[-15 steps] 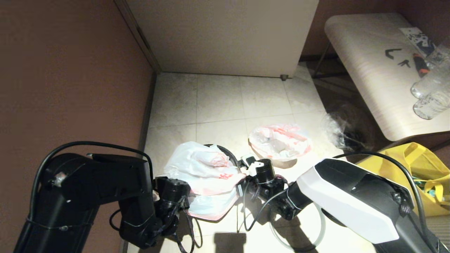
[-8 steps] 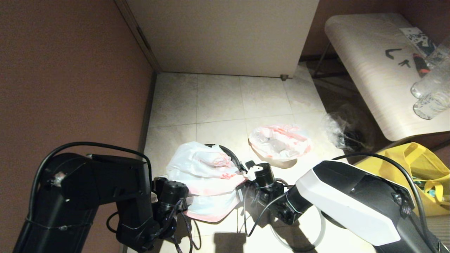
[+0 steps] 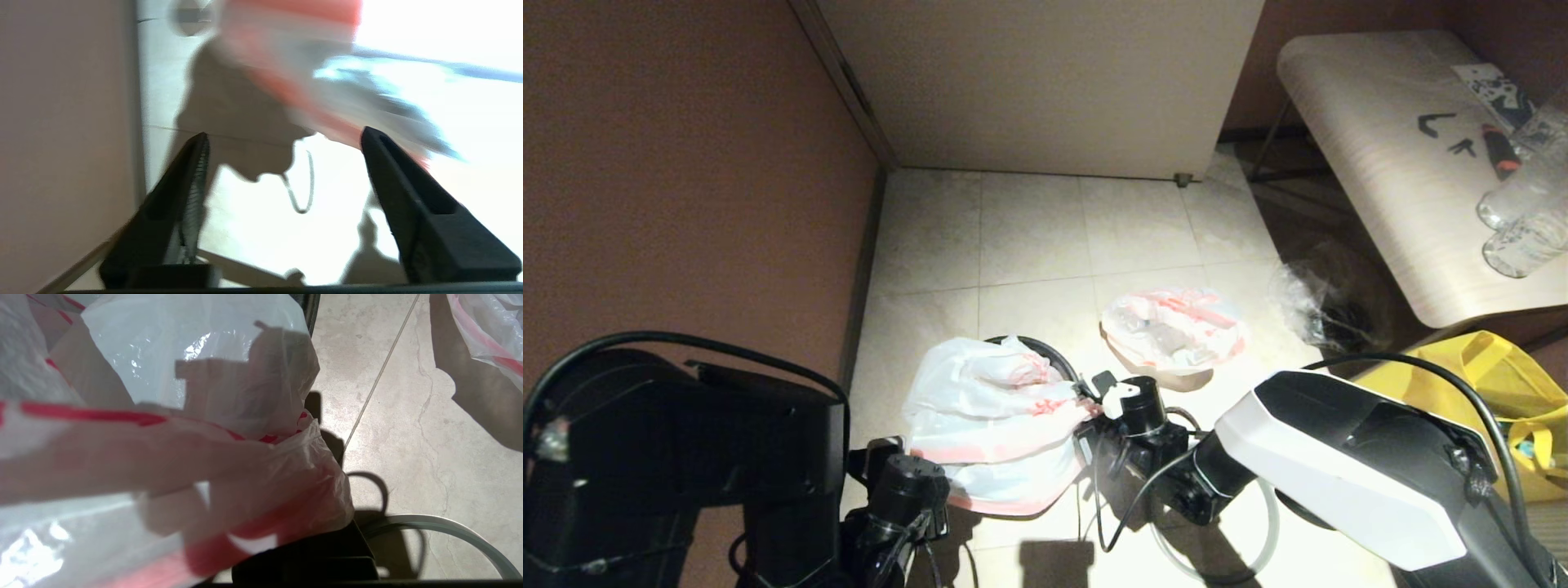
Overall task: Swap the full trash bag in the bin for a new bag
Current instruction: Put the new garbage bag on the trash can
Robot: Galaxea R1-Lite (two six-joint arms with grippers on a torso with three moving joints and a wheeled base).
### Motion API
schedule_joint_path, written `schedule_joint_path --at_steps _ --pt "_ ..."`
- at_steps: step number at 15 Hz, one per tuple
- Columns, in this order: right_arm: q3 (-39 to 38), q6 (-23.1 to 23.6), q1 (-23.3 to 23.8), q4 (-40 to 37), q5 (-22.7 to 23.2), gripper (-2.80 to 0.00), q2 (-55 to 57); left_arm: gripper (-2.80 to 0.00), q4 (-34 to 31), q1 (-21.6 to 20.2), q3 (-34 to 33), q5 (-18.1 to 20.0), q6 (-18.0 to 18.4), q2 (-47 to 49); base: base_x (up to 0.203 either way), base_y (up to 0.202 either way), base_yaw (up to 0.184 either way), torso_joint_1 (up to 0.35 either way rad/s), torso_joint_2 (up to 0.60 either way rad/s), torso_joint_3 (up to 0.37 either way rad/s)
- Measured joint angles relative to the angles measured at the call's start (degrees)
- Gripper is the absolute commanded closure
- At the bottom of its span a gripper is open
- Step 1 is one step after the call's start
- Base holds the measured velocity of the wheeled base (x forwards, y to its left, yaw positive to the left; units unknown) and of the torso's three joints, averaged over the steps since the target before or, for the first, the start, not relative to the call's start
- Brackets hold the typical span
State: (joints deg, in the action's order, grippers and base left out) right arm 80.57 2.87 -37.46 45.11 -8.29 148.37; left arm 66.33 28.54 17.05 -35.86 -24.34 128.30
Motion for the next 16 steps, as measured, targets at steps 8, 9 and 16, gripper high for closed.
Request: schedule_joint_path --at_steps 8,9,16 --pt "-1.3 0.3 -0.4 1.5 -0.1 0.0 -0.3 -2.8 -0.4 5.5 -0.4 0.1 -4.2 -4.9 0.0 0.0 0.0 0.0 0.0 0.0" --pt "-1.2 0.5 -0.4 1.5 -0.1 0.0 -0.3 -2.8 -1.2 5.5 1.4 0.2 -4.3 -3.4 0.0 0.0 0.0 0.0 0.0 0.0" --pt "-1.2 0.5 -0.2 1.6 0.0 0.0 -0.1 -2.8 -4.4 2.1 9.7 0.8 -4.1 2.9 0.0 0.0 0.0 0.0 0.0 0.0"
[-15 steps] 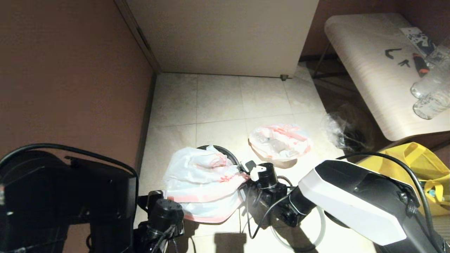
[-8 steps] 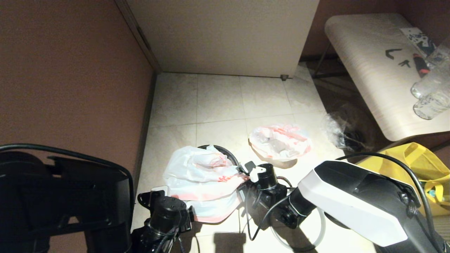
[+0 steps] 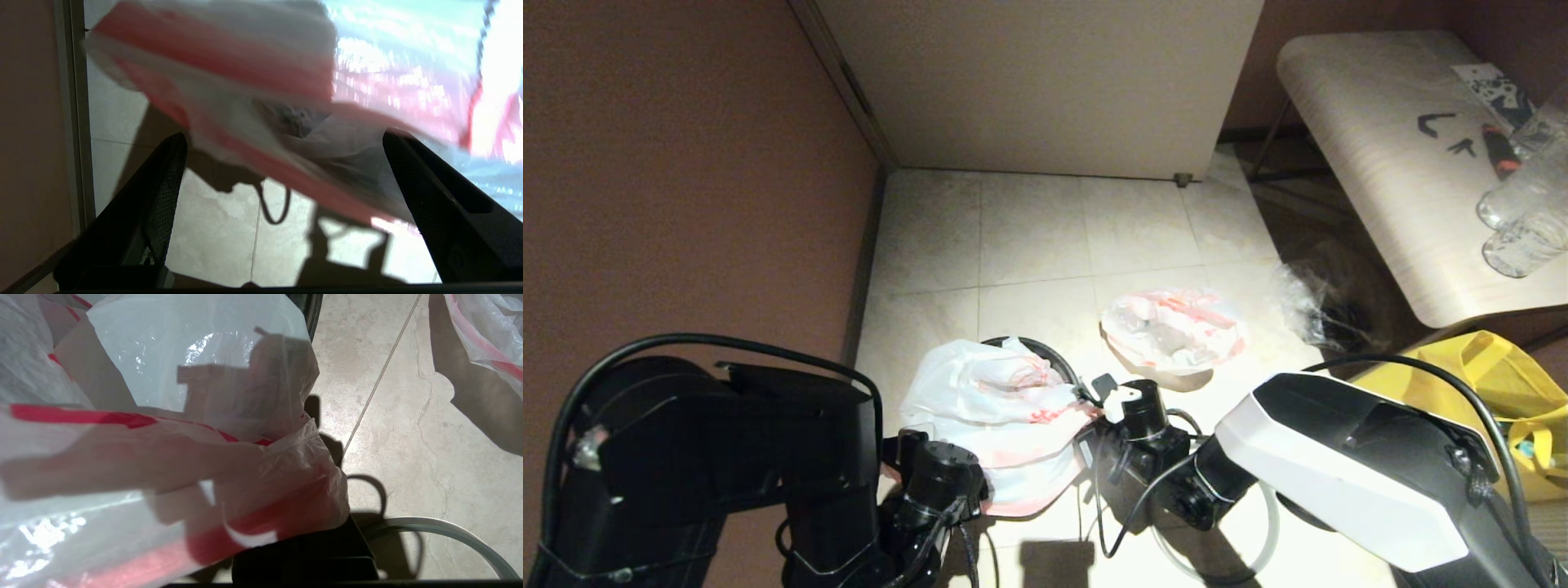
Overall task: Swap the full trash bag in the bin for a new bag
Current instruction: Put the new garbage bag on the trash can
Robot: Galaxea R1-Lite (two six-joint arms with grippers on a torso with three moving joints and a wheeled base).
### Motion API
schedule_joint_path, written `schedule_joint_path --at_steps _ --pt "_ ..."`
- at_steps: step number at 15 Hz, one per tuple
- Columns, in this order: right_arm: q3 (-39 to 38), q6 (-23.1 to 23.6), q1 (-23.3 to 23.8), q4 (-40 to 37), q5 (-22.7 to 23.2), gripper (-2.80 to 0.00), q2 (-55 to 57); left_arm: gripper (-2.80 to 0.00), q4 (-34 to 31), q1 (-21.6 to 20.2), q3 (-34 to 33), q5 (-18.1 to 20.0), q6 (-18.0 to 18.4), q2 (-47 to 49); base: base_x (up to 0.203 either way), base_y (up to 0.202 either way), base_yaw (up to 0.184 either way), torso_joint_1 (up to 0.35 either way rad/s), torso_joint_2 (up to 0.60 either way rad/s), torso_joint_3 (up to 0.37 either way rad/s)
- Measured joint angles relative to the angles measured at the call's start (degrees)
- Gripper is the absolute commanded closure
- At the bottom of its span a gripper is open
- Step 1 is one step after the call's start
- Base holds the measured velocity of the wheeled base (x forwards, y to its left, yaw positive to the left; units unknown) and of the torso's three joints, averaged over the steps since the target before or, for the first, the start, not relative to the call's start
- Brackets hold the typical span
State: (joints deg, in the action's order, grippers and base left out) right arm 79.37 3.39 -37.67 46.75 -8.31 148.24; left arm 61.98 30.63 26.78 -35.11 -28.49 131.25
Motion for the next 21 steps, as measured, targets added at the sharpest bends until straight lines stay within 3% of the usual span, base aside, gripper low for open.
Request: schedule_joint_path --at_steps 4,9,12,17,19,20,21 --pt "-0.1 0.1 0.0 0.0 0.0 0.0 0.0 -2.8 -1.8 -4.3 4.2 0.7 -0.1 0.8 0.0 0.0 0.0 0.0 0.0 0.0" --pt "-0.1 0.1 -0.2 0.0 0.1 0.0 0.0 -2.8 -1.8 -5.0 5.6 1.5 -0.5 -0.2 0.0 0.0 0.0 0.0 0.0 0.0" --pt "-0.1 0.1 -0.2 0.0 0.1 0.0 0.0 -2.8 -5.8 -5.2 9.2 2.4 -0.5 0.0 0.0 0.0 0.0 0.0 0.0 0.0" --pt "0.0 0.1 0.1 0.0 0.3 0.0 -0.1 -2.8 -9.4 -8.5 13.3 13.2 -1.2 0.8 0.0 0.0 0.0 0.0 0.0 0.0" --pt "0.2 0.2 0.1 0.0 0.3 0.0 -0.2 -2.8 -9.4 -9.5 14.0 15.2 -1.1 1.4 0.0 0.0 0.0 0.0 0.0 0.0" --pt "0.2 0.3 0.1 0.0 0.3 0.0 -0.3 -2.55 -9.4 -9.7 14.5 15.2 -1.0 1.7 0.0 0.0 0.0 0.0 0.0 0.0" --pt "0.2 0.6 0.1 0.0 0.3 0.0 -0.4 0.0 -9.5 -9.8 15.1 15.2 -1.0 2.1 0.0 0.0 0.0 0.0 0.0 0.0"
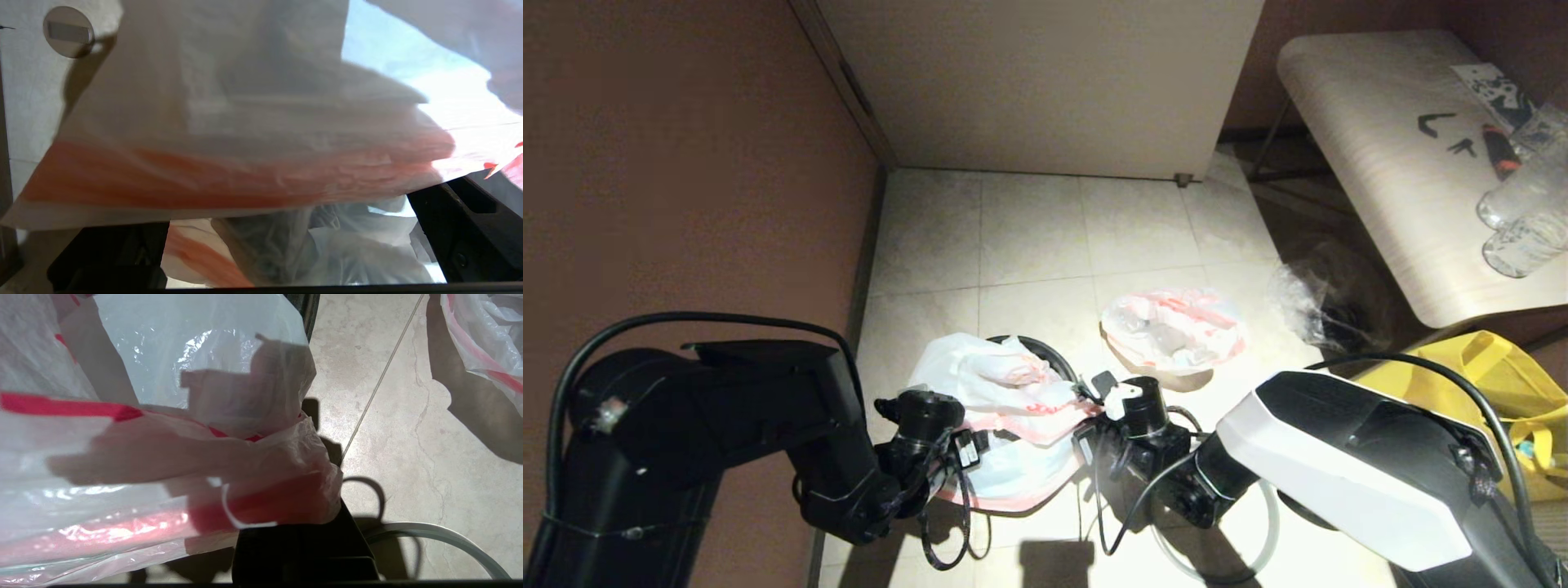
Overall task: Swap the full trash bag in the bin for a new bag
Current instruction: Put the new garbage bag on the trash can
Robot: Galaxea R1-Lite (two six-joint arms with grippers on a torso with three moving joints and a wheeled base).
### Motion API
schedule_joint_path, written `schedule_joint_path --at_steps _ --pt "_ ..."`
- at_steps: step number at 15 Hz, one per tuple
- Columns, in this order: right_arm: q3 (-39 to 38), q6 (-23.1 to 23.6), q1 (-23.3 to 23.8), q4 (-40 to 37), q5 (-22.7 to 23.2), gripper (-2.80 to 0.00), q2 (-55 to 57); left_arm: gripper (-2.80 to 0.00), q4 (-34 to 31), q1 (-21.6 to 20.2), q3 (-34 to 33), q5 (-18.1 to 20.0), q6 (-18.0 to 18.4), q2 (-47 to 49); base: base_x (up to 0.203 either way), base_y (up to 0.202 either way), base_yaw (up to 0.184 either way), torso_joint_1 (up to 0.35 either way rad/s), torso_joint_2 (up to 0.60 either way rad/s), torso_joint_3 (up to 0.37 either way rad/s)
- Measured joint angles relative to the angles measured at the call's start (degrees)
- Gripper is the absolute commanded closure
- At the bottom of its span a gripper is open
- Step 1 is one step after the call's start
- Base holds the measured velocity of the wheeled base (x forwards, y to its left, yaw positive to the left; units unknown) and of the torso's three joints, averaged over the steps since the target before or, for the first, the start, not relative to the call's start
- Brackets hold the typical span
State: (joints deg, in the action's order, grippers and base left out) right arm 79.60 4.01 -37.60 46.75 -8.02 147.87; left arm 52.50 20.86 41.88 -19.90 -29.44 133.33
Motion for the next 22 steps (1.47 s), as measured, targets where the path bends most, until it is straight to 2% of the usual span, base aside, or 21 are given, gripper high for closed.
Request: schedule_joint_path --at_steps 6,14,15,19,22 --pt "0.0 0.1 0.0 0.0 0.0 0.0 -0.5 0.0 0.3 -0.6 2.0 -0.5 1.7 1.4 0.0 0.0 0.0 0.0 0.0 0.0" --pt "-1.6 0.1 -1.0 0.0 -0.8 0.0 -1.7 0.0 1.7 -1.1 4.9 -6.2 3.1 2.6 0.0 0.0 0.0 0.0 0.0 0.0" --pt "-1.8 0.2 -1.0 0.0 -1.4 -2.8 -1.9 0.0 2.0 -1.1 5.1 -6.8 3.1 2.7 0.0 0.0 0.0 0.0 0.0 0.0" --pt "-3.3 0.5 -1.2 0.6 -2.0 -2.8 -2.8 0.0 2.2 -1.2 6.1 -9.3 3.1 3.3 0.0 0.0 0.0 0.0 0.0 0.0" --pt "-8.4 1.2 -1.6 1.9 -1.7 -2.8 -5.1 0.0 2.3 -1.1 7.1 -10.7 3.1 3.8 0.0 0.0 0.0 0.0 0.0 0.0"
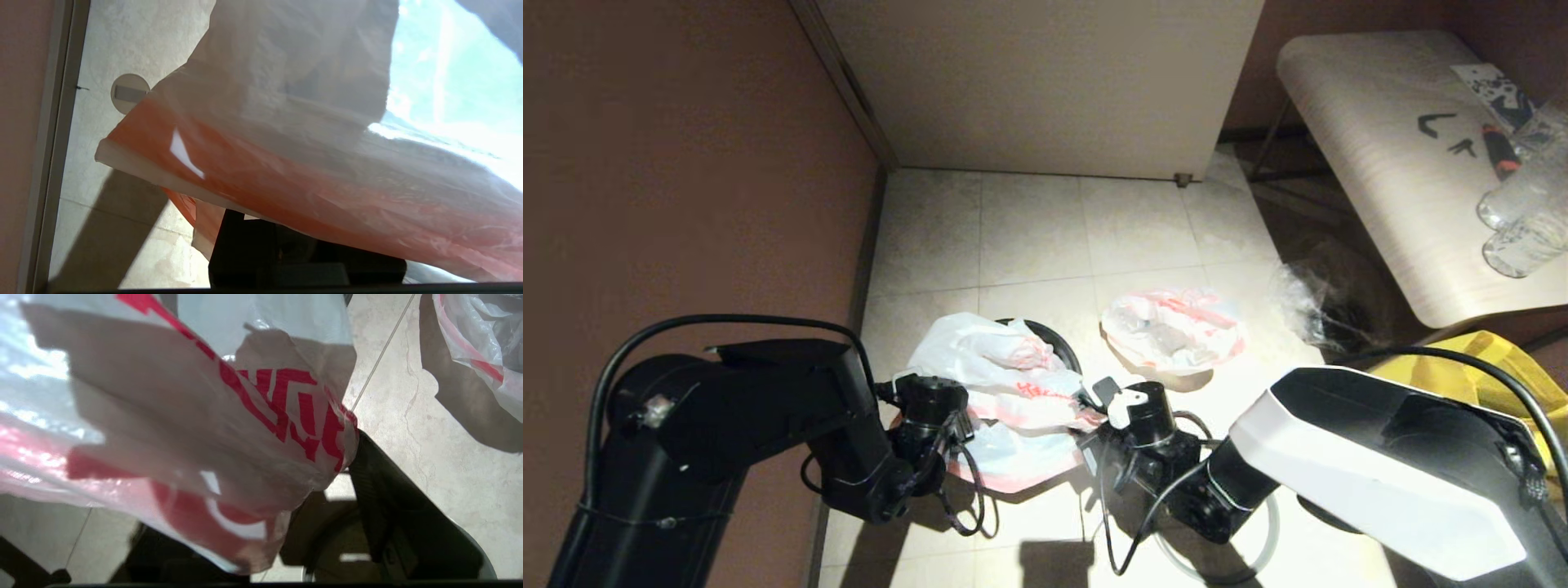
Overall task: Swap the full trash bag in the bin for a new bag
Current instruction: Put the new garbage bag on the trash can
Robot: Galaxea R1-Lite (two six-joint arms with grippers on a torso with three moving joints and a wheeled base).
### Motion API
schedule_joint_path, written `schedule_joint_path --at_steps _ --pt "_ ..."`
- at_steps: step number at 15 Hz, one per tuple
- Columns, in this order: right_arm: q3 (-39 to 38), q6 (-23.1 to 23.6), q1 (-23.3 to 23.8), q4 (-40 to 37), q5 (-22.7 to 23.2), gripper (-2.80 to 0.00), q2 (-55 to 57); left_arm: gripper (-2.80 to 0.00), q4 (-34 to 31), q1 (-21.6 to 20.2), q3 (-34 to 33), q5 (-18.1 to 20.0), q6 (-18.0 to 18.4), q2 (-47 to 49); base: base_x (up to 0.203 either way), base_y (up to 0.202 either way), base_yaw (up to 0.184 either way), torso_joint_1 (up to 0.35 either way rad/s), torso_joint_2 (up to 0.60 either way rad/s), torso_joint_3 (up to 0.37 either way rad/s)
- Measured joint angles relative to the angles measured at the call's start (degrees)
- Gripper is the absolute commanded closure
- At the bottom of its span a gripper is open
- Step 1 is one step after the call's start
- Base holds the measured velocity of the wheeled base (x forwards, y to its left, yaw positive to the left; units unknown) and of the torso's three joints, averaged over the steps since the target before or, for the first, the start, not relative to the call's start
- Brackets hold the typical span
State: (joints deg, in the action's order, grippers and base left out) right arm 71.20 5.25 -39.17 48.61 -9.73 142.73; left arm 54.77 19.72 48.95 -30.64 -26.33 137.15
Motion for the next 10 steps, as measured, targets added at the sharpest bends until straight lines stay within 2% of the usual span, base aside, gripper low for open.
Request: schedule_joint_path --at_steps 2,6,10 --pt "-4.3 0.1 0.1 3.0 0.9 -2.8 -1.6 0.0 0.0 0.0 0.3 -0.2 0.0 0.3 0.0 0.0 0.0 0.0 0.0 0.0" --pt "-14.6 -0.2 2.1 12.3 9.8 -2.8 -4.8 0.0 0.0 0.0 0.8 -1.4 0.3 0.9 0.0 0.0 0.0 0.0 0.0 0.0" --pt "-20.3 -0.4 4.5 17.2 16.1 -2.8 -6.7 0.0 0.0 0.0 0.9 -1.6 0.4 1.3 0.0 0.0 0.0 0.0 0.0 0.0"
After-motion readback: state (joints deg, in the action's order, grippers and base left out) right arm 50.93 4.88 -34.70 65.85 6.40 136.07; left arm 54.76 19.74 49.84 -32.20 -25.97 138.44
